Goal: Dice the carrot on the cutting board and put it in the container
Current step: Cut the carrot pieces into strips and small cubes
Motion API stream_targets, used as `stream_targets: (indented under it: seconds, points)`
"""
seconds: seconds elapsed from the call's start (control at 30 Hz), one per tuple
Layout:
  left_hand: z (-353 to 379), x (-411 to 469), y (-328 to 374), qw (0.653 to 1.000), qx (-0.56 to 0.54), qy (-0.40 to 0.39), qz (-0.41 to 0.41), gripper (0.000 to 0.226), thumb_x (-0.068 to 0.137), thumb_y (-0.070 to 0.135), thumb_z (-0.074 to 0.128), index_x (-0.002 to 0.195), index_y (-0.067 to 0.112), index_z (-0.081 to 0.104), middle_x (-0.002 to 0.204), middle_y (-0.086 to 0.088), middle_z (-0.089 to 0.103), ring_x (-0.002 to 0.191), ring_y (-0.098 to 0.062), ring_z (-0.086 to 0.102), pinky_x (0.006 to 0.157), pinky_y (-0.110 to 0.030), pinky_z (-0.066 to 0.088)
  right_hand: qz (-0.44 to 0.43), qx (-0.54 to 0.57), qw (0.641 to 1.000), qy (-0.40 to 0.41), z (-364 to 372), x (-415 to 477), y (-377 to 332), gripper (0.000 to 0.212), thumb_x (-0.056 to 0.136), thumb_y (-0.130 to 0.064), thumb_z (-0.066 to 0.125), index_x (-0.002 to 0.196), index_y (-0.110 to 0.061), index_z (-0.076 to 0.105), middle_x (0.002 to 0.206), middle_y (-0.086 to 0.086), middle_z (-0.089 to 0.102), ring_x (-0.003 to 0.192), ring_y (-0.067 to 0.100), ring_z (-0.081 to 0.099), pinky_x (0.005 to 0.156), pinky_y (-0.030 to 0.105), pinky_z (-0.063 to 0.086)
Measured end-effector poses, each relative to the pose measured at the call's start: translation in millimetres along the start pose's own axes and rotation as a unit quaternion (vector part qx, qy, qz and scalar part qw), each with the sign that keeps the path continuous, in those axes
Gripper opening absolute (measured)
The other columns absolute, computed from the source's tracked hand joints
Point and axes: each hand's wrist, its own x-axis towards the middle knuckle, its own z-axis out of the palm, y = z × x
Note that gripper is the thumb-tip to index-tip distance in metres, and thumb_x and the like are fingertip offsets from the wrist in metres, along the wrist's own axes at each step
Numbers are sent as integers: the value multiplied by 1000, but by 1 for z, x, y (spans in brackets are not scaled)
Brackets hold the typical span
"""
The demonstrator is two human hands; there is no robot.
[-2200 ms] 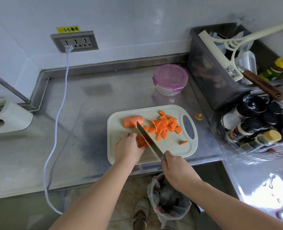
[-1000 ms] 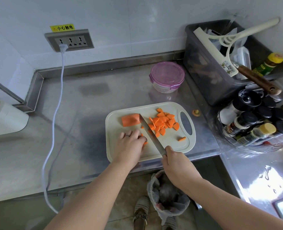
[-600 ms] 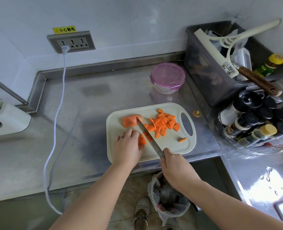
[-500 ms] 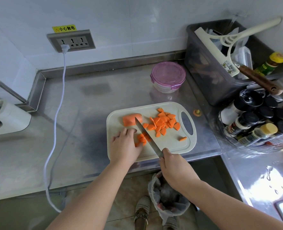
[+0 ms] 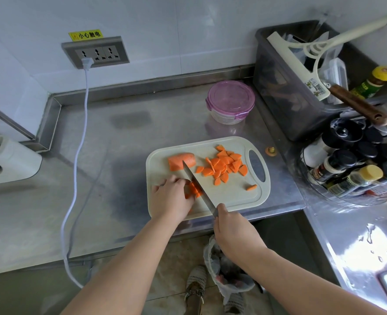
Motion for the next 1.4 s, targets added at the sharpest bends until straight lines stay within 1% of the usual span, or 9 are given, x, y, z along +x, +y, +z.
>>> stream_targets:
  seconds: [0.2, 0.33, 0.43, 0.57, 0.73, 0.87, 1.1, 1.3, 1.4]
  points:
    - [-1, 1, -1, 1000, -10, 0, 3, 34, 89, 48, 54, 117, 32, 61, 126, 9, 55, 114, -18, 54, 99, -33, 36, -6, -46, 999, -23, 1, -2, -6, 40, 98, -8, 41, 136, -10, 32, 88, 5, 58, 74, 22, 59, 48, 26, 39]
    - [0, 3, -1, 1000, -17, 0, -2, 33, 88, 49, 55, 115, 32, 63, 124, 10, 57, 113, -18, 54, 97, -33, 37, 11, -1, 1000, -24, -10, -5, -17, 25, 100, -14, 29, 122, -8, 40, 106, 12, 56, 100, 32, 60, 70, 34, 39]
    - [0, 3, 0, 1000, -25, -4, -7, 33, 87, 47, 55, 115, 32, 63, 124, 11, 56, 115, -18, 52, 96, -33, 36, 21, -8, 999, -32, -9, -5, -18, 26, 100, -14, 28, 122, -8, 41, 111, 13, 57, 102, 33, 59, 72, 35, 40]
    - [1, 4, -1, 999, -30, 0, -11, 30, 87, 44, 55, 113, 31, 64, 123, 12, 56, 114, -16, 52, 95, -32, 36, 35, -62, 997, -43, -1, -1, -15, 38, 98, -8, 37, 136, -6, 32, 102, 9, 60, 90, 26, 62, 59, 30, 42]
    - [1, 4, -1, 999, -32, -3, -12, 31, 87, 43, 56, 113, 28, 64, 120, 10, 57, 113, -17, 53, 94, -33, 37, 31, -83, 995, -41, 6, 1, -13, 49, 97, -6, 41, 143, -8, 23, 107, 10, 65, 92, 25, 67, 55, 29, 42]
    - [-2, 3, 0, 999, -36, -1, -13, 31, 87, 44, 56, 112, 27, 63, 120, 9, 57, 113, -18, 54, 95, -34, 37, 27, -72, 996, -37, 1, 4, -9, 44, 98, -8, 38, 141, -12, 27, 100, 9, 66, 86, 25, 66, 56, 32, 44]
    - [-10, -1, 0, 996, -84, 3, -14, 32, 86, 50, 59, 111, 32, 63, 120, 13, 58, 112, -17, 53, 95, -33, 39, 22, -14, 999, -23, -15, 4, 3, 17, 99, -9, 34, 114, -13, 41, 94, 11, 65, 82, 29, 63, 61, 37, 47]
    - [-22, -4, -9, 987, -159, -4, -18, 11, 88, 43, 62, 87, 32, 64, 90, 18, 61, 92, -9, 58, 87, -31, 44, -8, -18, 1000, -2, -18, 1, 6, 11, 100, -14, 38, 109, -18, 43, 85, 4, 64, 73, 21, 64, 66, 40, 57]
    - [-25, -3, -18, 986, -163, -26, 0, 13, 92, 36, 59, 92, 29, 69, 96, 14, 67, 89, -9, 61, 78, -27, 46, -13, -17, 1000, -10, -21, 0, 8, 10, 102, -19, 36, 109, -18, 43, 85, 2, 62, 73, 19, 62, 66, 37, 56]
